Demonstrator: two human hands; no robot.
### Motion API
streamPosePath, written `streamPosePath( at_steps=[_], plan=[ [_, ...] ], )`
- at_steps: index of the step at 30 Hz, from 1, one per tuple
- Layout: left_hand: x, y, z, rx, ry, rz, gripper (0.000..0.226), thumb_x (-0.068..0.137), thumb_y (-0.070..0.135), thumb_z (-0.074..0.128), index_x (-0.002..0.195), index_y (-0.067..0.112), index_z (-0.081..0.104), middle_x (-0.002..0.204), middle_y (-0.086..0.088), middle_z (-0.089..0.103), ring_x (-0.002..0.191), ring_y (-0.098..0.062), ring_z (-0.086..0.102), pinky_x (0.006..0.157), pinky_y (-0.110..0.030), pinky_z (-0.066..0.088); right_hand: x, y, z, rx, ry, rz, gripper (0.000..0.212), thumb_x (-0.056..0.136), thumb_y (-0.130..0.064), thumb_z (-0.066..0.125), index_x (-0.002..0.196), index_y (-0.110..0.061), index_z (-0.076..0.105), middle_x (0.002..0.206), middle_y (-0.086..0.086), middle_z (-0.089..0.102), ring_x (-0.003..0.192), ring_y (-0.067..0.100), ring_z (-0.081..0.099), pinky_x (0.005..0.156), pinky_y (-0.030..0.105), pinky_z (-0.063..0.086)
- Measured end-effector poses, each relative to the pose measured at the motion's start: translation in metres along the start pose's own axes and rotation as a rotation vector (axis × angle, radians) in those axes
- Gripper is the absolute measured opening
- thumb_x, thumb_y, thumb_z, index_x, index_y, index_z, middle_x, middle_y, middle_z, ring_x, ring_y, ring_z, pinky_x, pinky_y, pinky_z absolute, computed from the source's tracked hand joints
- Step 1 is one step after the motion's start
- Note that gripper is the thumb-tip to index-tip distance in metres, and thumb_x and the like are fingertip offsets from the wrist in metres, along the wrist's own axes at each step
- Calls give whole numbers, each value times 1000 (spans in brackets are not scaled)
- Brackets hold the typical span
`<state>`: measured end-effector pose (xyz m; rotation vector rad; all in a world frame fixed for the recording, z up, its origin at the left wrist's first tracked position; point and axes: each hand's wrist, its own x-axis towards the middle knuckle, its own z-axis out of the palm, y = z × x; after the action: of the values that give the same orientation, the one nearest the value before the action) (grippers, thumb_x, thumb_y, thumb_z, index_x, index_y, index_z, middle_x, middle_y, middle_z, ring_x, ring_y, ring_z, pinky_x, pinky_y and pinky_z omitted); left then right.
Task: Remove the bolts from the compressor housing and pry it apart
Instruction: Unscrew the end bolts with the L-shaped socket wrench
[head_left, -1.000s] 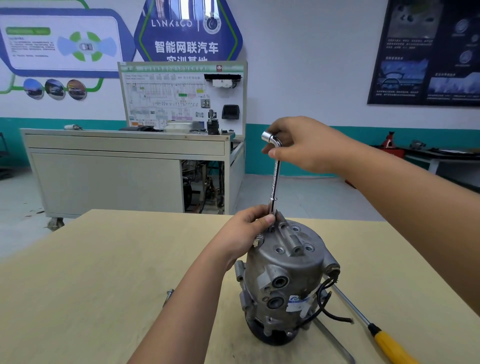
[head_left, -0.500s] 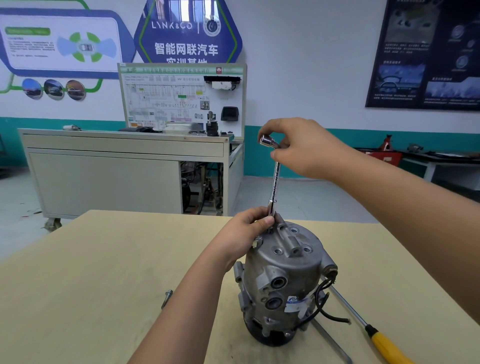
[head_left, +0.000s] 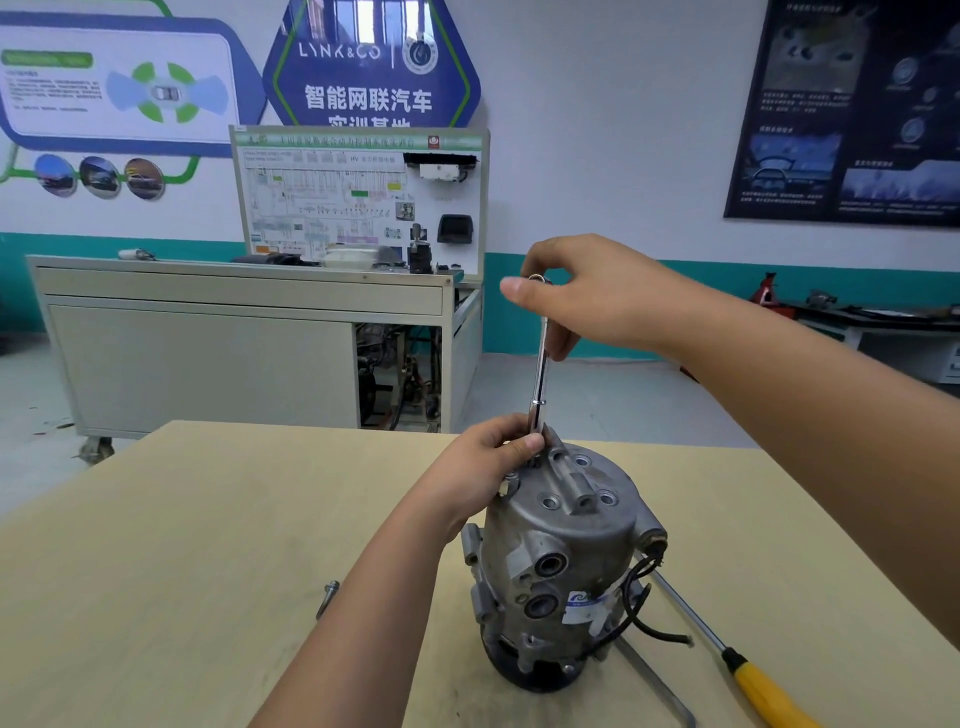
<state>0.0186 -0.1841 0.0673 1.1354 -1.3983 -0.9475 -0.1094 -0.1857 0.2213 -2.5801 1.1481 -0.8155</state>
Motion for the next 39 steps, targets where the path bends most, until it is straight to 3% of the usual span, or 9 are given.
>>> streamPosePath(
  at_steps=[4, 9, 14, 19, 24, 28, 32, 36, 39],
  plan=[
    [0, -1, 0, -5, -8, 3, 19, 97, 15, 53, 98, 25, 68, 104, 1, 69, 97, -11, 63, 96, -30, 47, 1, 2, 1, -14, 12, -32, 35, 101, -35, 35, 74, -18, 48, 62, 6, 67, 59, 15, 65, 61, 28, 44],
    [0, -1, 0, -22, -7, 8, 18, 97, 14, 53, 101, 23, 68, 105, 0, 69, 98, -12, 63, 98, -31, 47, 0, 7, -3, 25, -28, -34, 28, 101, -24, 34, 83, -18, 54, 73, 7, 70, 74, 18, 69, 81, 33, 50],
    [1, -2, 1, -27, -8, 12, 19, 97, 14, 53, 101, 23, 69, 106, 0, 70, 98, -11, 64, 95, -27, 48, 0, 12, -7, 15, -41, 7, 18, 101, -28, 34, 97, -20, 50, 71, -6, 69, 85, 14, 64, 81, 33, 45],
    [2, -2, 1, -20, -1, 11, 20, 97, 15, 53, 97, 26, 69, 105, 2, 71, 100, -11, 65, 96, -28, 48, 1, 16, -11, -5, -76, -8, 23, 102, -26, 33, 95, -14, 51, 77, -1, 66, 84, 19, 64, 75, 30, 45],
    [1, -3, -1, -27, -1, 15, 20, 97, 15, 53, 96, 27, 70, 100, 7, 71, 96, -6, 65, 93, -24, 48, 3, 21, -18, -42, -140, -39, 23, 103, -20, 33, 102, -20, 56, 85, 0, 63, 81, 12, 59, 67, 20, 42],
    [1, -3, 0, -33, -5, 17, 21, 97, 14, 53, 95, 27, 69, 99, 7, 71, 93, -4, 65, 93, -23, 48, 6, 23, -23, -160, -169, -102, 30, 102, -16, 34, 95, -32, 59, 86, -3, 60, 90, 18, 57, 78, 30, 42],
    [1, -3, 0, -26, -9, 28, 21, 98, 14, 53, 95, 28, 68, 100, 6, 70, 93, -4, 64, 92, -22, 47, 10, 23, -27, -332, -204, -95, 33, 102, -16, 34, 123, -28, 57, 87, -12, 59, 92, 16, 53, 76, 28, 36],
    [2, -3, -1, -3, -5, 26, 20, 98, 16, 53, 95, 29, 67, 101, 6, 69, 93, -5, 63, 93, -22, 47, 13, 19, -28, -675, -176, -124, 37, 101, -12, 34, 129, -28, 52, 105, -5, 57, 92, 15, 44, 80, 31, 33],
    [2, -3, -1, -4, -9, 25, 20, 98, 16, 53, 94, 28, 68, 102, 3, 69, 95, -7, 63, 96, -27, 46, 14, 15, -24, -900, -81, -203, 40, 97, -5, 39, 125, -29, 53, 112, -5, 51, 108, 21, 42, 79, 34, 26]
  ],
)
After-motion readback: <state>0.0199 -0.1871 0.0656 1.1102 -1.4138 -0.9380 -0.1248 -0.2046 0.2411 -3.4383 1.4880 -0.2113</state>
